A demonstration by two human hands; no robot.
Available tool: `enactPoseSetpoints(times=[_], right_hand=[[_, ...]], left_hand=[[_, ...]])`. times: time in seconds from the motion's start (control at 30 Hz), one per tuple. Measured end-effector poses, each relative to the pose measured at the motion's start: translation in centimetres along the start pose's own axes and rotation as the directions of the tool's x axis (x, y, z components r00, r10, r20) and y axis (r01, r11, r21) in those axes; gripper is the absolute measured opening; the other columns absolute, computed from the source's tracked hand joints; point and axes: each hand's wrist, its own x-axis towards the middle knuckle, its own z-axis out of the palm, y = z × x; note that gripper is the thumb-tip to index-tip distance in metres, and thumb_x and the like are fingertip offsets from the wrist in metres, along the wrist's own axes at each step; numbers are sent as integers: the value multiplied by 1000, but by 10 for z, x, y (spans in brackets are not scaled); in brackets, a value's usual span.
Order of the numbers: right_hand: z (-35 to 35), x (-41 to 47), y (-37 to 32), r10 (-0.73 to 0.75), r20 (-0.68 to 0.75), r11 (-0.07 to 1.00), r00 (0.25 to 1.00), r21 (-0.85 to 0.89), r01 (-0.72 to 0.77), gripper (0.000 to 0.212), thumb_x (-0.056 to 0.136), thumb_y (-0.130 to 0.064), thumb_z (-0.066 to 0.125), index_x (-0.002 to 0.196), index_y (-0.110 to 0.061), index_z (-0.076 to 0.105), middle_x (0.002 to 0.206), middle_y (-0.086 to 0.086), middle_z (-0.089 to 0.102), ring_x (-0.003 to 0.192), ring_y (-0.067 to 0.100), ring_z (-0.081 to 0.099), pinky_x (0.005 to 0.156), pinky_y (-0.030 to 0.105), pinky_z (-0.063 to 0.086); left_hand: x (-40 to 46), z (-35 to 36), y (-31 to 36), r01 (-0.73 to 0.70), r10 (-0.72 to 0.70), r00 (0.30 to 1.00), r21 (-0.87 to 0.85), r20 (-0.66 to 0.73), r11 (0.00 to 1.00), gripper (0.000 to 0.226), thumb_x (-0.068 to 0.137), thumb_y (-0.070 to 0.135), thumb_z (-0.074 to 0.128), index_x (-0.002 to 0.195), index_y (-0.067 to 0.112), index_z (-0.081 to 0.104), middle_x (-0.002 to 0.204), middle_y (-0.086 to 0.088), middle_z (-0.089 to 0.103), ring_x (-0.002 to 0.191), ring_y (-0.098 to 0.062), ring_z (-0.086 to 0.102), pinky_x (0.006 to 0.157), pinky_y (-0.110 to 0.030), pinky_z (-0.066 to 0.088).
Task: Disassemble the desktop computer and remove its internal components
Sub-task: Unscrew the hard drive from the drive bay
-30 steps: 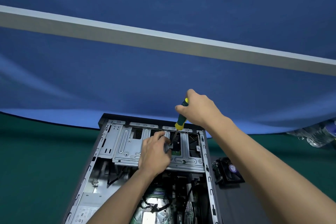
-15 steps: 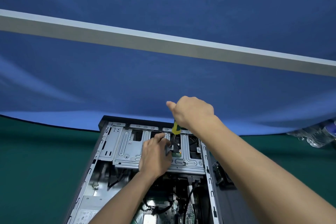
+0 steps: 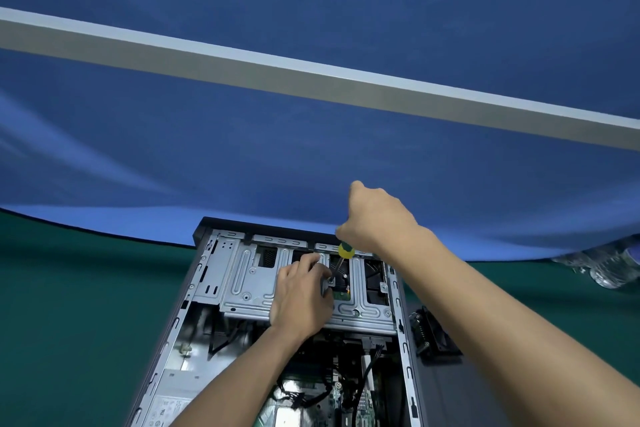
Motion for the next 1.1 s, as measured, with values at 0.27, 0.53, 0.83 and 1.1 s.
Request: enactPoseSetpoints(times=[0.27,0.53,0.83,1.1], right_hand=[[10,-2,0,-38,-97,995,995,84,46,18,87,-16,51,96,-13,36,92,3,40,86,28,43,64,32,32],[15,-5,3,25,-159,998,987,52,-17,26,88,-23,53,103,-13,35,97,3,34,78,30,44,60,32,32],[11,-7,3,102,-131,989,986,119,-87,35,83,-9,53,113,-15,36,103,3,35,76,28,45,52,30,26],[13,-5,5,10,-151,997,989,81,3,27,84,-4,49,109,-11,40,101,6,37,72,28,43,50,30,27]], left_hand=[[-1,-1,0,-25,25,999,0,-21,1000,32,81,24,60,113,27,62,130,12,46,115,-14,45,102,-21,21],[-1,-2,1,-39,39,999,2,-21,999,34,80,23,60,114,27,62,131,10,46,117,-12,44,102,-21,19],[0,1,-3,-38,38,999,-12,-22,999,28,81,27,66,109,28,62,131,10,47,117,-15,43,99,-20,18],[1,3,-3,-49,49,998,9,-28,999,27,81,25,63,108,27,61,130,10,46,119,-14,43,98,-21,19]])
